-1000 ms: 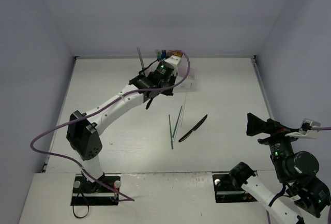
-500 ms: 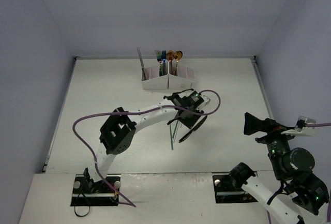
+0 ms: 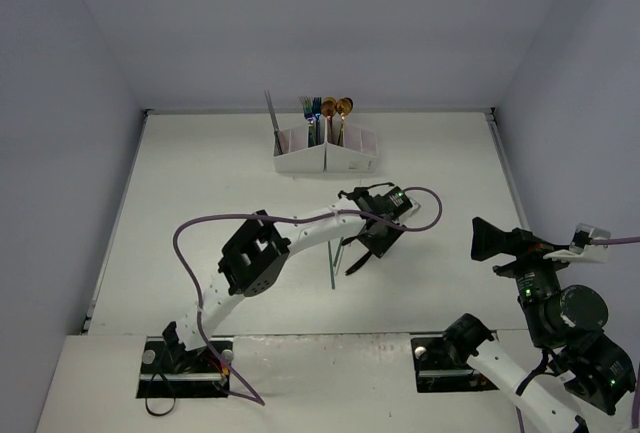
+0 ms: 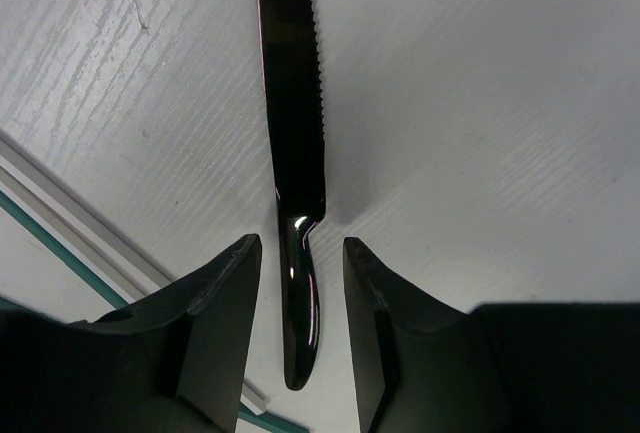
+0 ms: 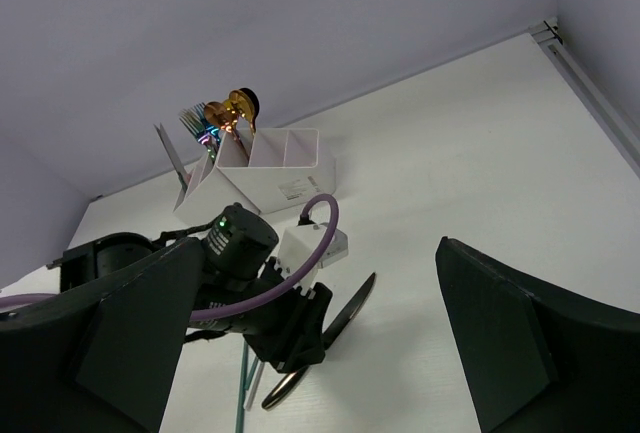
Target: Sort the eating utensils into containers
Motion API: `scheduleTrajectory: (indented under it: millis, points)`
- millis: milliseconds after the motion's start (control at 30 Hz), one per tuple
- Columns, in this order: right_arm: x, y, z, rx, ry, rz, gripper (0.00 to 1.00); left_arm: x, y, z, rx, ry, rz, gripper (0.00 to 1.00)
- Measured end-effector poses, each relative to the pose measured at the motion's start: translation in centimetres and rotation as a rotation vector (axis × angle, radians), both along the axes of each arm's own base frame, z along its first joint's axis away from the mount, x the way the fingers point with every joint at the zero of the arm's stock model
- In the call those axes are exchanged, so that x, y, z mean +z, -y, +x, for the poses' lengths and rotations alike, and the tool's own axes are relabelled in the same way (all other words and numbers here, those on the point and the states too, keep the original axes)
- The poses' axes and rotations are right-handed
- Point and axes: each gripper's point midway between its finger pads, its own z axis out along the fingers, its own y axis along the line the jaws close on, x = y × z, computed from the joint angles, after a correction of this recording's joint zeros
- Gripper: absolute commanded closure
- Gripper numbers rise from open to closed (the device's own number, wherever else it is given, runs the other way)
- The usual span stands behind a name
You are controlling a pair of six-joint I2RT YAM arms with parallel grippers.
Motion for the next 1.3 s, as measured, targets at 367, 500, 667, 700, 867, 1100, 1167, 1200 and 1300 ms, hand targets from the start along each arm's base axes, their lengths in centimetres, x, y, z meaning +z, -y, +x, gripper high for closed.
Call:
scheduleTrajectory:
  millis: [367, 500, 667, 700, 867, 1100, 1167, 1200, 1300]
  points:
    - [0.0, 0.0, 0.0, 0.0, -0.002, 0.011, 0.0, -1.3, -0.8, -0.1, 0.005, -0.018, 0.066, 0.66]
    - [-0.1, -0.1, 0.0, 0.0, -0.005, 0.014, 0.0, -1.3, -0.7, 0.1, 0.007, -0.02, 0.084, 0.66]
    - [-0.1, -0.1, 0.0, 0.001, -0.005, 0.015, 0.0, -1.4, -0.3, 0.4, 0.009, -0.018, 0.09, 0.72]
    - [-0.1, -0.1, 0.0, 0.001, -0.005, 0.015, 0.0, -1.4, -0.2, 0.5, 0.011, -0.019, 0.091, 0.75]
    - [-0.1, 0.0, 0.0, 0.001, -0.005, 0.015, 0.0, -1.4, 0.2, 0.6, 0.01, -0.022, 0.093, 0.93]
    - [-0.1, 0.0, -0.1, 0.0, -0.003, 0.016, 0.0, -1.5, -0.1, 0.5, 0.016, -0.021, 0.104, 1.0]
    - [-0.1, 0.0, -0.1, 0.001, -0.003, 0.016, 0.0, -1.4, -0.4, 0.5, 0.018, -0.013, 0.109, 1.0]
    - [-0.1, 0.0, -0.1, 0.001, -0.003, 0.016, 0.0, -1.4, -0.6, 0.5, 0.02, -0.007, 0.115, 1.0]
    - [-0.1, 0.0, -0.1, 0.0, -0.003, 0.016, 0.0, -1.2, -1.6, 0.5, 0.03, 0.015, 0.147, 1.0]
